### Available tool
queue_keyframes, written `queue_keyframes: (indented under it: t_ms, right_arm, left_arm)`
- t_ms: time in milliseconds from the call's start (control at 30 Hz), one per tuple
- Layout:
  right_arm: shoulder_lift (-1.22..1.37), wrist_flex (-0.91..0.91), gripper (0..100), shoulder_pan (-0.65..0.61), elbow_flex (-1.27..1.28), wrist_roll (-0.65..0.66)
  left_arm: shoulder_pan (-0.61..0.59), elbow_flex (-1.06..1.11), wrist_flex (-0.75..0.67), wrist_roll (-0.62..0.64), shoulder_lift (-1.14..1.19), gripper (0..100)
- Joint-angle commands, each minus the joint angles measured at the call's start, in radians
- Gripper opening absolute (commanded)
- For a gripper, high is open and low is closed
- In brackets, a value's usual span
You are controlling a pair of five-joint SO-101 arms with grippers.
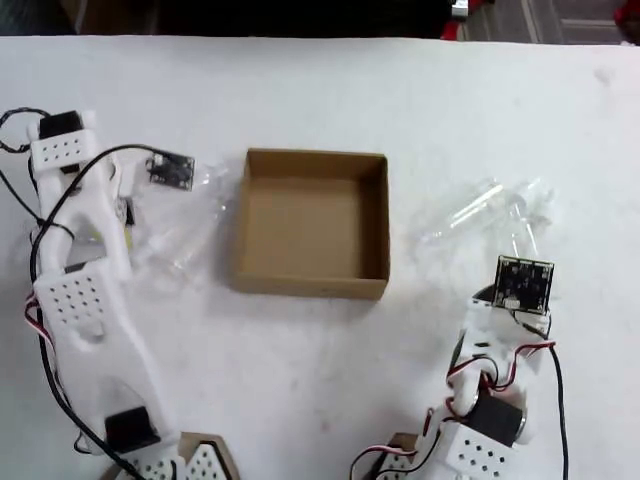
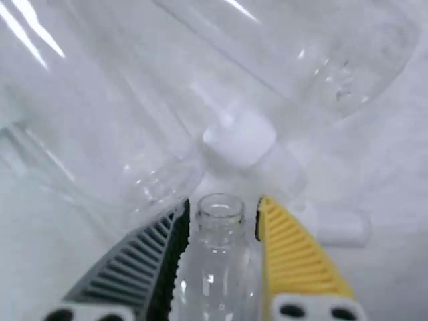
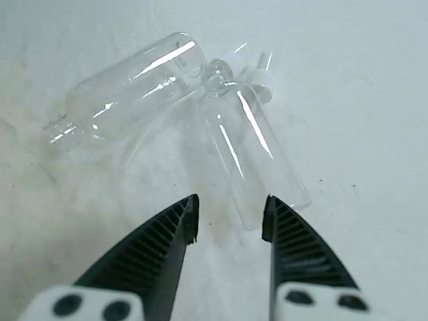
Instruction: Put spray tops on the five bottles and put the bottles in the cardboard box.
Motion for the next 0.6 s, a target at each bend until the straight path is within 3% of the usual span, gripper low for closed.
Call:
queue_keyframes:
  t_ms: [0,200,333,567]
  right_arm:
    - [0.001,0.005,14.4,-0.012,0.008,0.003]
    - [0.001,0.005,14.4,-0.012,0.008,0.003]
    - [0.001,0.005,14.4,-0.012,0.008,0.003]
    - [0.001,0.005,14.4,-0.012,0.008,0.003]
  left_arm:
    - [-0.005,-0.04,-0.002,-0.014,-0.005,16]
    - [-0.002,-0.038,0.0,-0.011,-0.028,15]
    - [-0.001,-0.034,0.002,-0.011,-0.038,2]
    - [0.001,-0.04,0.043,-0.009,-0.039,2]
